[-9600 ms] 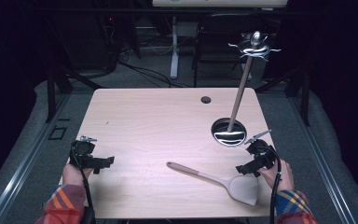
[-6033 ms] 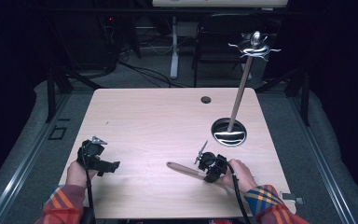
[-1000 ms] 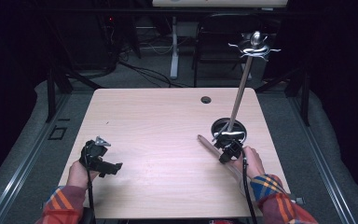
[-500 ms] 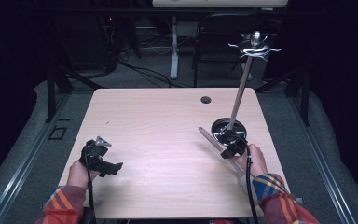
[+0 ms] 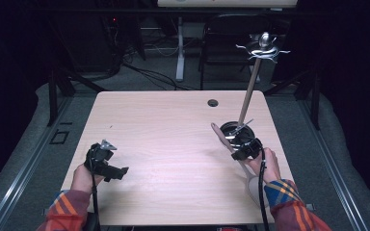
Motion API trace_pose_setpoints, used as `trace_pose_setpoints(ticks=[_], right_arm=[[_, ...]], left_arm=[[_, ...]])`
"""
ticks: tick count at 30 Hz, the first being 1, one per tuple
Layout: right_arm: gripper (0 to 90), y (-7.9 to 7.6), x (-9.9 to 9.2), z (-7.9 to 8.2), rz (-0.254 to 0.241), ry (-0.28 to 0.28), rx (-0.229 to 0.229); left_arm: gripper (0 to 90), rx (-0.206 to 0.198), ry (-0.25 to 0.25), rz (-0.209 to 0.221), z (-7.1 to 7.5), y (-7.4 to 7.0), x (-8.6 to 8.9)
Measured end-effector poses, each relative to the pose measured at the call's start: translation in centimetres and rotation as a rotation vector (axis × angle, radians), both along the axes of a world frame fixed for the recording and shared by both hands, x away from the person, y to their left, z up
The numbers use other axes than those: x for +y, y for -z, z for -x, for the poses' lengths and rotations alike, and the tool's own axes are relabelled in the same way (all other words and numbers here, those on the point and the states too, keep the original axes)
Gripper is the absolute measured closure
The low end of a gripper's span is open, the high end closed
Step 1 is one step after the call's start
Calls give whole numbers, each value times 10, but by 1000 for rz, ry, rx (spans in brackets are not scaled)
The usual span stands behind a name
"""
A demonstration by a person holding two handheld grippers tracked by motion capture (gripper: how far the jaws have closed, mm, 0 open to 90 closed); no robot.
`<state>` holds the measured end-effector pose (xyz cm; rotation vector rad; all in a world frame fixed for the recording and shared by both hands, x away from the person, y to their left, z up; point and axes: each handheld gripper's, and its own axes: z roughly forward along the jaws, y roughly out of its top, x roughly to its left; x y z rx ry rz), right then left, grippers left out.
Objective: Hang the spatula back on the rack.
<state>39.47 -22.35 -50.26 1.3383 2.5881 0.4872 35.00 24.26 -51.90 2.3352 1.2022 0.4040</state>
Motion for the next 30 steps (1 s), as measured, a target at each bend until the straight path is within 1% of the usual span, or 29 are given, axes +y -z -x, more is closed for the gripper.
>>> trace_pose_setpoints(ticks=[2, 3, 4, 5, 6, 8, 9, 11, 12, 14, 15, 16, 17, 18, 20, 21, 22, 23, 24, 26, 27, 28, 30], right_arm=[[777, -1, 0, 1, -5, 5, -2], [776, -2, -1, 0, 2, -3, -3], [777, -3, -2, 2, -11, 11, -22], [776, -4, -2, 2, -10, 3, -13], [776, -6, -3, 2, -1, 1, -13], [776, -6, -3, 3, 1, -2, -19], [776, -8, -3, 4, -16, 4, -27], [776, -8, -3, 4, -12, 4, -29], [776, -10, -3, 5, -21, -5, -32], [777, -13, -4, 6, -5, -2, -48], [777, -13, -4, 6, -5, -2, -48], [776, -14, -4, 6, -9, 1, -52], [777, -18, -5, 7, -26, -6, -57], [777, -19, -5, 8, -25, 2, -67], [777, -21, -6, 8, -23, -2, -72], [777, -23, -8, 9, -29, 3, -83], [777, -24, -8, 9, -45, 8, -89], [777, -26, -10, 9, -38, 6, -90], [778, -26, -10, 10, -53, 11, -96], [778, -28, -12, 10, -43, 5, -96], [777, -29, -12, 11, -65, 12, -104], [778, -32, -14, 11, -72, 13, -115], [778, -34, -15, 12, -62, 10, -117]], left_arm=[[21, 4, 4, 0, 0, 0, 0], [20, 3, 5, -1, 0, 0, 0], [20, 2, 4, 0, 1, -1, 0], [20, 0, 4, -1, 1, -1, 0], [20, -2, 4, -2, 1, -1, 0], [20, -3, 4, -5, 1, -1, -1], [20, 5, 10, -5, 1, -1, -1], [20, 5, 9, -5, 1, 0, -1], [20, 5, 9, -7, 0, 0, -1], [20, 5, 10, -8, 1, -1, -1], [20, 5, 10, -8, 1, -1, -1], [20, 5, 10, -8, 1, 0, -1], [20, 4, 10, -11, 1, 0, -1], [20, 4, 10, -11, 1, 0, -1], [20, 4, 10, -12, 1, 0, -1], [20, 7, 13, -13, 1, 0, -1], [20, 5, 11, -14, 1, 0, -2], [20, 8, 11, -15, 1, 0, -2], [20, 9, 14, -15, 1, 0, -2], [20, 10, 15, -15, 1, 0, -2], [20, 10, 16, -16, 1, 0, -2], [20, 10, 17, -16, 1, 0, -2], [20, 7, 15, -15, 1, 0, -2]])
